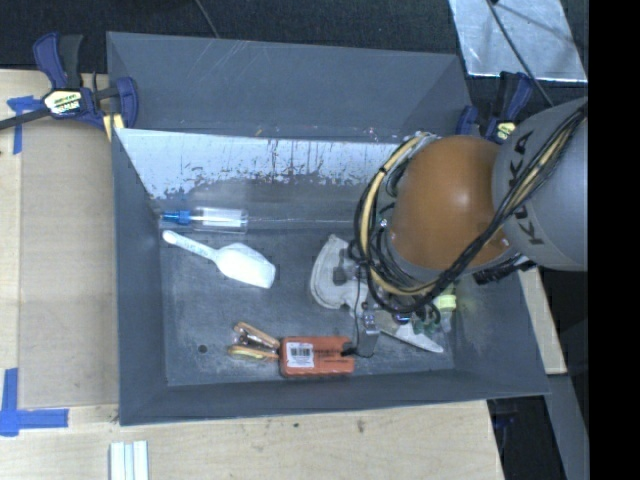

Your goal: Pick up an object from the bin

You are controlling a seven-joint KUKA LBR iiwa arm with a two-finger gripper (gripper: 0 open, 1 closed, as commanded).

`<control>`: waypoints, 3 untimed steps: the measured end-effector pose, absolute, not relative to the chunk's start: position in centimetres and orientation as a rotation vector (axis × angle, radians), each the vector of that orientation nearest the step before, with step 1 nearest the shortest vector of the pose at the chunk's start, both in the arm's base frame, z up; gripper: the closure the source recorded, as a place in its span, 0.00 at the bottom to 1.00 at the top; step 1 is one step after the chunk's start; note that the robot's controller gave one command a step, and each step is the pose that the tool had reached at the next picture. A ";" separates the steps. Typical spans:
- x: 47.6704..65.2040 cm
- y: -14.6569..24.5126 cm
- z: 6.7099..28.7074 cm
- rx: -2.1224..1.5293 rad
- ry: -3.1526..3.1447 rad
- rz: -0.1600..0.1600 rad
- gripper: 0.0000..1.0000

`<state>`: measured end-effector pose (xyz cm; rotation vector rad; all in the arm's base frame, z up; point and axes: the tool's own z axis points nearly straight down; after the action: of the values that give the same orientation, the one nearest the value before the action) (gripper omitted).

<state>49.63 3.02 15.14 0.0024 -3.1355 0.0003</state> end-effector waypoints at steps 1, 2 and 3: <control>49.8 3.0 15.6 0.001 -3.144 0.000 0.00; 54.1 3.2 12.2 -0.118 -3.149 -0.002 0.00; 57.3 -6.9 7.8 -0.273 -3.138 0.002 1.00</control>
Offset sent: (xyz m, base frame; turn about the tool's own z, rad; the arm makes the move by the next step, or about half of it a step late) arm 0.0933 0.0040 -0.0814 0.1694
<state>57.33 -6.91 7.80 -0.2731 -3.1377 0.0016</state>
